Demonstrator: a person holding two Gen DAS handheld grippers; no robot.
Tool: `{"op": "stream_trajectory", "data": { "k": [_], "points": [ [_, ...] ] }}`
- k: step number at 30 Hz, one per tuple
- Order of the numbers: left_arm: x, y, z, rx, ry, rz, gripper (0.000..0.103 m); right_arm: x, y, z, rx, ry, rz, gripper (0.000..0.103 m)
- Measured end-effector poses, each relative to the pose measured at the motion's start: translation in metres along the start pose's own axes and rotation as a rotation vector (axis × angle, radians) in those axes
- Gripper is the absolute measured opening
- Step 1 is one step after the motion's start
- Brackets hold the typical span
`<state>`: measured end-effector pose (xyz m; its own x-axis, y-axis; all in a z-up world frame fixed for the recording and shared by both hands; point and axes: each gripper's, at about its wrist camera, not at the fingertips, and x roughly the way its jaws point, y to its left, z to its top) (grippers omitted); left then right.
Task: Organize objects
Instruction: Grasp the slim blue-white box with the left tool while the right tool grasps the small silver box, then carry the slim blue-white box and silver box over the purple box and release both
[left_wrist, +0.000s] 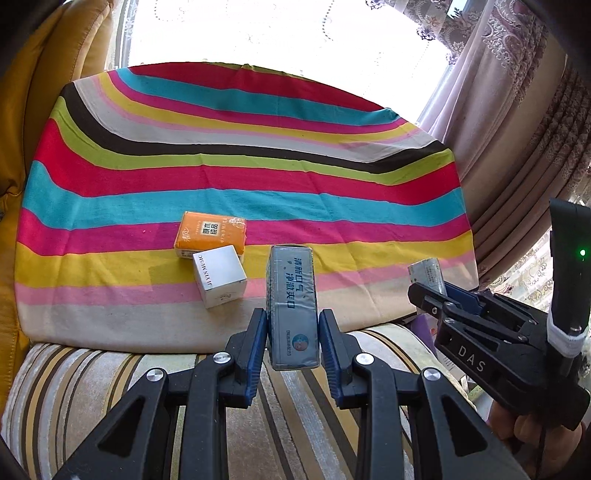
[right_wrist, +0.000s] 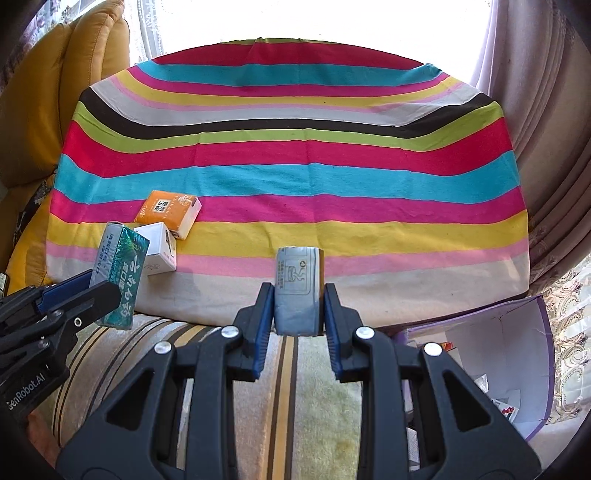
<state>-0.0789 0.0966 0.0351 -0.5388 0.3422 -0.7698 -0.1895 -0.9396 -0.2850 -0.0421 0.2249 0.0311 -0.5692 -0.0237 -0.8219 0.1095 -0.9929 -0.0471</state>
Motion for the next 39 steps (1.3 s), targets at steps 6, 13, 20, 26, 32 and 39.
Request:
{"op": "stream_trajectory", "data": {
  "k": [6,13,20,26,32,39],
  "points": [
    [-0.001,-0.028,-0.005,0.043,0.016,-0.034,0.03,-0.016,-0.028,-0.016,0.044,-0.013,-0.023,0.03],
    [0.003,-0.068,-0.014,0.109,0.043,-0.093,0.03,-0.033,-0.069,-0.036,0.098,-0.021,-0.093,0.03],
    [0.01,-0.11,-0.025,0.185,0.08,-0.172,0.03,-0.044,-0.103,-0.05,0.155,-0.025,-0.152,0.03],
    [0.015,-0.139,-0.03,0.24,0.099,-0.23,0.03,-0.053,-0.132,-0.062,0.196,-0.027,-0.232,0.03],
    [0.019,-0.164,-0.036,0.286,0.113,-0.276,0.03,-0.058,-0.159,-0.072,0.236,-0.024,-0.292,0.03],
    [0.02,-0.19,-0.041,0.341,0.119,-0.33,0.031,-0.065,-0.188,-0.08,0.283,-0.029,-0.34,0.03]
  ]
}}
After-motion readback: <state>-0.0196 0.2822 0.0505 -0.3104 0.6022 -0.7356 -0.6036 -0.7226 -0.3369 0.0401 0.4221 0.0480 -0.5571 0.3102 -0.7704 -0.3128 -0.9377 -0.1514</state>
